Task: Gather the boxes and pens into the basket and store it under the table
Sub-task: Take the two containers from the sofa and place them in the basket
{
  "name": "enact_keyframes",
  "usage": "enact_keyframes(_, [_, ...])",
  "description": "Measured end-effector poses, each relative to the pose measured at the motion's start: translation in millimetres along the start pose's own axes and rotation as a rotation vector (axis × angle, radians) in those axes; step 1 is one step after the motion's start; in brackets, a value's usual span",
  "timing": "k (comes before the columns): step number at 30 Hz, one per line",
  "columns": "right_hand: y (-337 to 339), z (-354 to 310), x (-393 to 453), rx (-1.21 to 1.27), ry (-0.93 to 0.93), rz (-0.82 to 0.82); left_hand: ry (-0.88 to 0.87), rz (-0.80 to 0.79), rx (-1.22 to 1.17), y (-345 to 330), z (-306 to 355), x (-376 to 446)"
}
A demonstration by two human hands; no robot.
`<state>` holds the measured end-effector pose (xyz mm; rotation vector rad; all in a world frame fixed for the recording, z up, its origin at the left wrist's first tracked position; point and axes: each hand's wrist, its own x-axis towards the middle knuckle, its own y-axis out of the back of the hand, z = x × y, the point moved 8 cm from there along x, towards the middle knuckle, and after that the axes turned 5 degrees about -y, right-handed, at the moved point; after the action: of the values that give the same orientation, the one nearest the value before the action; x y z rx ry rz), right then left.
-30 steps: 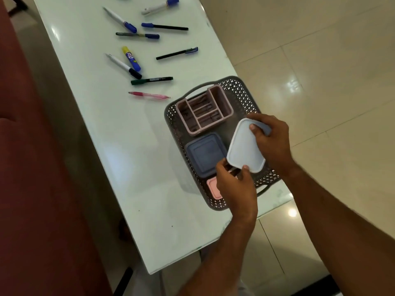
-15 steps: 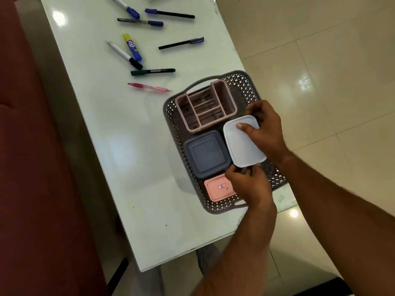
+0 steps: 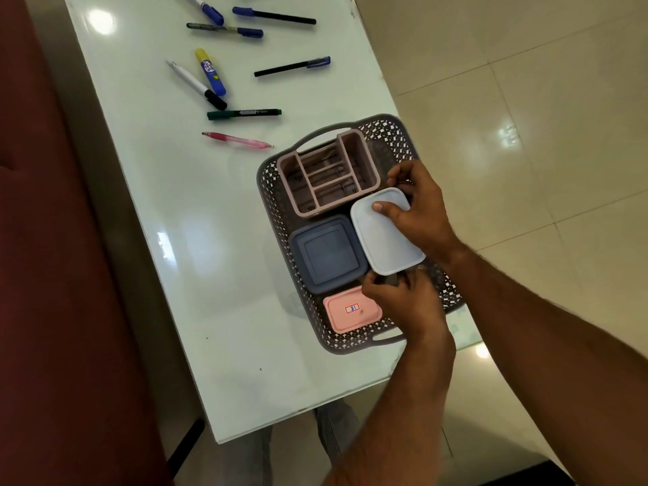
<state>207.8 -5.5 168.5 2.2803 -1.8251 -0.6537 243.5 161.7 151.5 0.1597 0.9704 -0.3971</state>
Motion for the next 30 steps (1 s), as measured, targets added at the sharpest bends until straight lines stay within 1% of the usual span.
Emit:
enact_keyframes(9, [-0.5, -5.5, -2.1, -0.010, 0.011, -0.017, 0.017, -0.006, -0.045, -2.3, -5.5, -1.2])
enact_keyframes(14, [6.5, 0.2, -8.4, 0.000, 0.014, 0.005, 0.044, 0.008, 0.005, 2.8, -8.3, 0.5])
enact_keyframes(18, [4.7, -5.0, -7.9, -0.105, 0.077, -0.021, 0.046, 0.031, 0.050, 1.9, -2.4, -0.9])
enact_keyframes(21, [0.2, -6.8, -9.2, -0.215, 0.109, -0.011, -0.022, 0.086, 0.152, 5.9, 4.9, 0.7])
enact_keyframes(25, [-1.4, -5.1, -8.6, -0.263, 0.057, -0.012, -0.113, 0.191, 0.314, 15.8, 11.9, 5.1])
enact_keyframes(28, [-2.7, -6.2, -5.1, -0.289, 0.041, -0.038, -0.132, 0.223, 0.305, 15.7, 10.3, 4.6])
enact_keyframes(30, [-1.8, -7.7, -2.2, -0.302, 0.042, -0.061, -0.141, 0.232, 0.253, 14.4, 9.1, 2.1])
